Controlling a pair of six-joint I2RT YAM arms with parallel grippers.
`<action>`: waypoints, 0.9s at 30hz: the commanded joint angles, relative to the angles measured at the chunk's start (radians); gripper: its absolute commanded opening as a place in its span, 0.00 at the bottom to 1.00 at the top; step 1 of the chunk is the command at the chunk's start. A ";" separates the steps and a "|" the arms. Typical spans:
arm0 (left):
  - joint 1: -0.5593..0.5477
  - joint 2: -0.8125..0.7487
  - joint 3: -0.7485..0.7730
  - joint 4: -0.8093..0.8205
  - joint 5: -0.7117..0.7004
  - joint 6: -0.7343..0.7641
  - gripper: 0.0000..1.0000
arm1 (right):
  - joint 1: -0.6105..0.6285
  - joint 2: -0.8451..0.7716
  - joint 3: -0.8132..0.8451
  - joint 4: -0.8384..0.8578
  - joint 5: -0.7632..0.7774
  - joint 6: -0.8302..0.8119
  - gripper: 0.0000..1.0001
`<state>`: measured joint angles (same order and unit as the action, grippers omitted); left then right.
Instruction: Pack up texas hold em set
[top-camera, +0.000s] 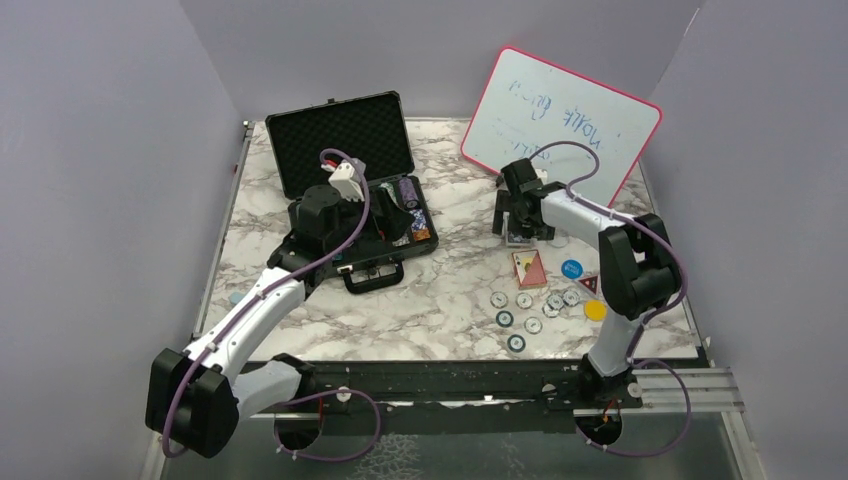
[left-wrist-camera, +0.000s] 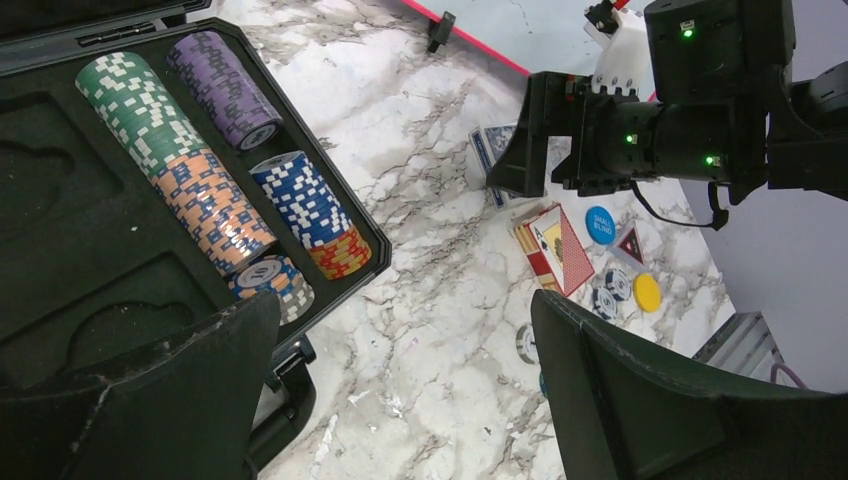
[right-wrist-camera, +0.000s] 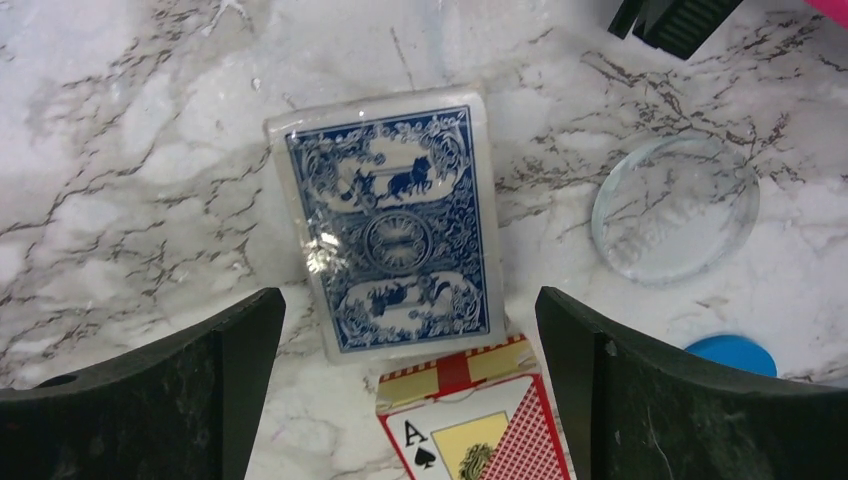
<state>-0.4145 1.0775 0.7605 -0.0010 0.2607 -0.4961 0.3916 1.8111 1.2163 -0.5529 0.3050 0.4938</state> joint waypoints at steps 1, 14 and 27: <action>-0.002 0.040 0.039 0.060 -0.004 0.024 0.99 | -0.019 0.038 0.006 0.080 -0.024 -0.064 0.99; -0.001 0.132 0.094 0.082 -0.015 -0.066 0.99 | -0.062 0.087 -0.012 0.121 -0.226 -0.228 0.66; 0.086 0.172 0.145 -0.022 0.148 -0.438 0.99 | -0.020 -0.235 -0.085 0.318 -0.640 -0.319 0.53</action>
<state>-0.3573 1.2324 0.8574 0.0257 0.2996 -0.7937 0.3367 1.7039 1.1374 -0.3801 -0.1123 0.2356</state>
